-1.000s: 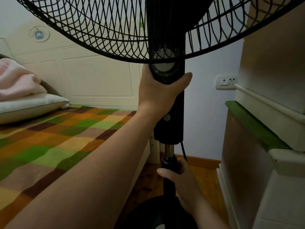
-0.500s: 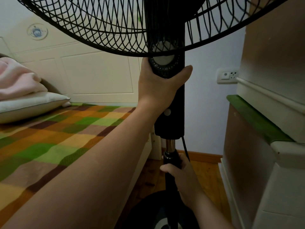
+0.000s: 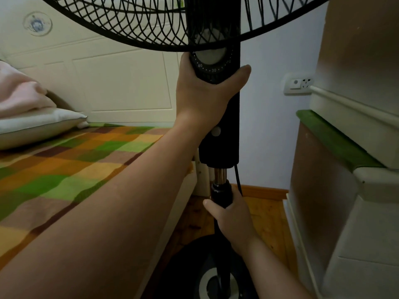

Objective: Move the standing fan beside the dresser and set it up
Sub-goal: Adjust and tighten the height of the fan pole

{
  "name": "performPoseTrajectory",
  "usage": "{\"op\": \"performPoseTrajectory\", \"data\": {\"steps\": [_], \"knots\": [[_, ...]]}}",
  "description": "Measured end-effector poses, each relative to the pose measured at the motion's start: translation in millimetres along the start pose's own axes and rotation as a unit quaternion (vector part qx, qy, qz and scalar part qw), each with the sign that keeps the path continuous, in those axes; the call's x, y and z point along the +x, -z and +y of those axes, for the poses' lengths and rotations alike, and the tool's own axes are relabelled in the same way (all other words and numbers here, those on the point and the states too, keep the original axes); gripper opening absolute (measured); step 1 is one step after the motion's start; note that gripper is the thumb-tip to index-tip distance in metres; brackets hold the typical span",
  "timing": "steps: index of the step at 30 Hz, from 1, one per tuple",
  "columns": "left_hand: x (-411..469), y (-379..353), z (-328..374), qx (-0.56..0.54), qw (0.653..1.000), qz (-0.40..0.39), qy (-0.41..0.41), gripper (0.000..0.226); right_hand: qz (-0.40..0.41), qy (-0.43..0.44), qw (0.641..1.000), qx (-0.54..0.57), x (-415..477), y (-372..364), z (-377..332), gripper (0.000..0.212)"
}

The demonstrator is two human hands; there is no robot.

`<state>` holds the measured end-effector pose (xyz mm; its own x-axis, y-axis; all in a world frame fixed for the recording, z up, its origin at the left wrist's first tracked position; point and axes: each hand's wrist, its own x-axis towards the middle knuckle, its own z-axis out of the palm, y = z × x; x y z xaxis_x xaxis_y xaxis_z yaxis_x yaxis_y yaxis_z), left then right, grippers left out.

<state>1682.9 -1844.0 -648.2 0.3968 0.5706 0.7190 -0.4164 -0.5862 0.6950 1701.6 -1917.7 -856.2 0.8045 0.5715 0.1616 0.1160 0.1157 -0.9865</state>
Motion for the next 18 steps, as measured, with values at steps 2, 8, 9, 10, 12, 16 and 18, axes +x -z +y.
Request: {"op": "performPoseTrajectory", "data": {"steps": [2,8,9,10,12,16,18], "knots": [[-0.7,-0.7,-1.5,-0.002,1.000,0.000,0.001,0.058,0.000,-0.002,1.000,0.001,-0.1,0.3,-0.1,0.024],[-2.8,-0.5,-3.7,0.002,1.000,0.002,0.001,0.055,0.000,-0.007,1.000,0.009,-1.4,0.5,-2.1,0.025],[-3.2,-0.6,-4.1,0.001,1.000,0.002,0.003,0.054,-0.001,-0.009,1.000,0.013,-1.5,0.5,-2.6,0.024],[-3.6,-0.7,-4.4,0.000,1.000,0.003,0.003,0.054,-0.002,-0.010,1.000,0.017,-1.6,0.1,-3.3,0.024],[-3.9,-0.8,-4.6,0.001,1.000,0.004,0.003,0.054,-0.001,-0.014,1.000,0.018,-1.8,-0.2,-4.8,0.024],[-4.6,-0.9,-5.2,-0.004,1.000,0.003,0.005,0.055,0.000,-0.018,1.000,0.023,-2.2,-0.7,-5.4,0.023],[-5.4,-0.8,-5.5,-0.003,1.000,0.003,0.005,0.055,-0.001,-0.019,0.999,0.027,-2.6,-0.7,-5.7,0.022]]}}
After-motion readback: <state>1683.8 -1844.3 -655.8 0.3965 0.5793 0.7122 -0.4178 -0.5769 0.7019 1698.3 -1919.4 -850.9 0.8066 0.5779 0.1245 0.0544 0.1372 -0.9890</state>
